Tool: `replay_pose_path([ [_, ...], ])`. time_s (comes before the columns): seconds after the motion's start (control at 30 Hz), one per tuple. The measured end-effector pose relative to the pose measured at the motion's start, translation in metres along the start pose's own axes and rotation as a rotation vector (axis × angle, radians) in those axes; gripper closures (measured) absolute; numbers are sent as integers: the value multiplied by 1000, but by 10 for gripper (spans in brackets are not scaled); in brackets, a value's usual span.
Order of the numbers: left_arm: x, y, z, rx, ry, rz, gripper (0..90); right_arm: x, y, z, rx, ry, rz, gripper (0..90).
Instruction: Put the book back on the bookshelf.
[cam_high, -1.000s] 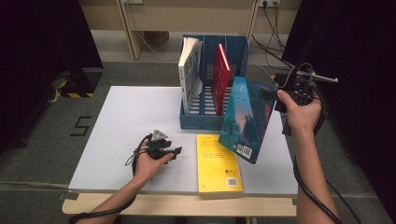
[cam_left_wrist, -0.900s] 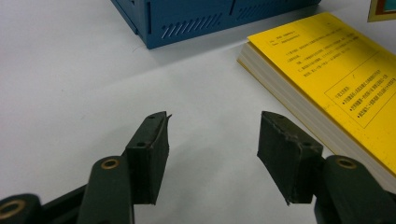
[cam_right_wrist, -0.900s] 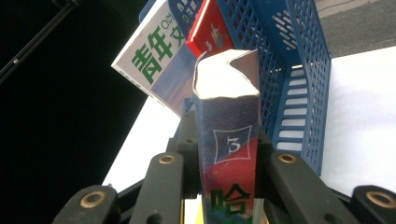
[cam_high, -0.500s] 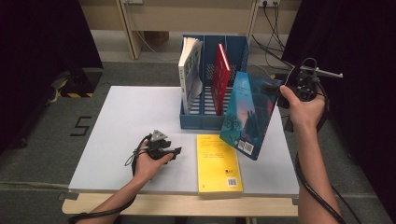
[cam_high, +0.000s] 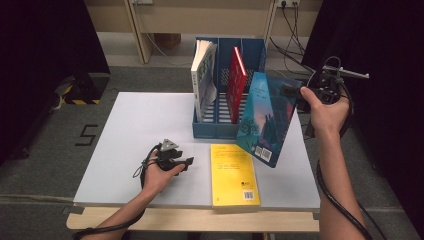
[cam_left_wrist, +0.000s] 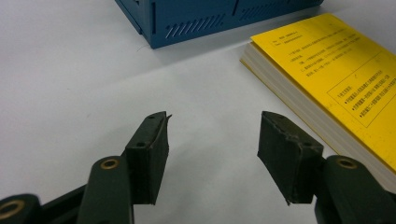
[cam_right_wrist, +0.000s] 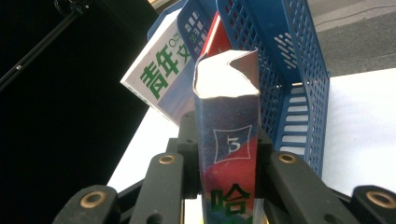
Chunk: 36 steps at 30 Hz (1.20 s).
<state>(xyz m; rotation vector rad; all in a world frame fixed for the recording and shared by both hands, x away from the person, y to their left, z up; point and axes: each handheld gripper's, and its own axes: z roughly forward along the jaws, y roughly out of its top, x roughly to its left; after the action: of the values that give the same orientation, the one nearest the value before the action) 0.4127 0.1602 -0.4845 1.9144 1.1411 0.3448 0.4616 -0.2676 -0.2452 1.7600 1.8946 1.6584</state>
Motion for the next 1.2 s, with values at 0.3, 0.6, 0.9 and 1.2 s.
replay_pose_path([
  [0.3,0,0,1,-1,2,2,424,2,5,-1,-10,-2,-2,747],
  [0.6,-1,0,2,2,1,4,424,1,8,-1,-18,-10,-2,747],
  [0.9,-1,1,1,4,0,6,424,1,12,-1,-28,-15,-5,747],
  [1.2,-1,1,1,4,1,4,424,5,20,-3,-47,-18,-6,747],
])
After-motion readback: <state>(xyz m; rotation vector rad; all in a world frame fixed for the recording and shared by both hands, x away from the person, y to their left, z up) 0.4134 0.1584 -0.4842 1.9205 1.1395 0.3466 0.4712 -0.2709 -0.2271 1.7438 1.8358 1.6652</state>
